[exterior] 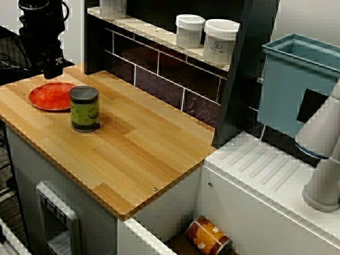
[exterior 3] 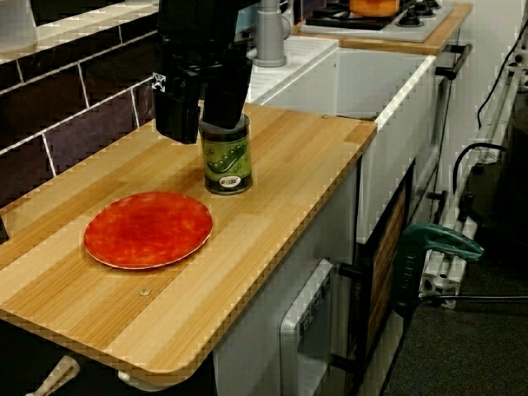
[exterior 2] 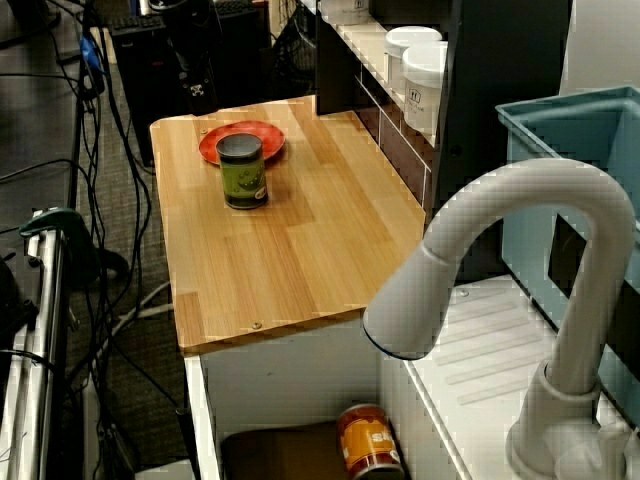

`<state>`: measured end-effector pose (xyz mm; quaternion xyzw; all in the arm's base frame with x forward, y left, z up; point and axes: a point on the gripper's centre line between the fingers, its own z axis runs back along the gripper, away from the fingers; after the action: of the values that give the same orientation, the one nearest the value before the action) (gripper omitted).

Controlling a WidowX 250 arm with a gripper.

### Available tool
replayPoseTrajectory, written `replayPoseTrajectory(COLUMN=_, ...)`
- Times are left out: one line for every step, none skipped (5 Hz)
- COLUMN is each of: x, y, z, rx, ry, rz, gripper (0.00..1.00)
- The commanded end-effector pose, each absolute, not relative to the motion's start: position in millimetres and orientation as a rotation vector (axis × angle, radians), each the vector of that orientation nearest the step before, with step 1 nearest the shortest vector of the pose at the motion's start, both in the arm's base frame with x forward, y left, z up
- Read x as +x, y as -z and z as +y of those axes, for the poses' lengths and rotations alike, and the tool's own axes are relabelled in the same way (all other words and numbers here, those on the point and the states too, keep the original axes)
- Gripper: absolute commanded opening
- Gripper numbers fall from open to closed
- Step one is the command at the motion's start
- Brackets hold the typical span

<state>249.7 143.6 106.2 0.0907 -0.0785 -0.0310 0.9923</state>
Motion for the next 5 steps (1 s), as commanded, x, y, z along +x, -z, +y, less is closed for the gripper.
replayPoseTrajectory(x=260, y=-102, z=166, rx=0.198, ry=0.021, rz=-0.125, gripper=1.0)
replayPoseTrajectory(x=263, y=-84, z=165, rx=0.214, ry=0.009, rz=-0.088, gripper=1.0)
replayPoseTrajectory(x=264, y=-77, z=162, rx=0.22, ry=0.015, rz=-0.071, gripper=1.0)
replayPoseTrajectory(x=264, y=-69, z=161, rx=0.193, ry=0.014, rz=-0.049, gripper=1.0)
replayPoseTrajectory(x=265, y=-66, z=158, rx=0.187, ry=0.016, rz=-0.024, gripper=1.0)
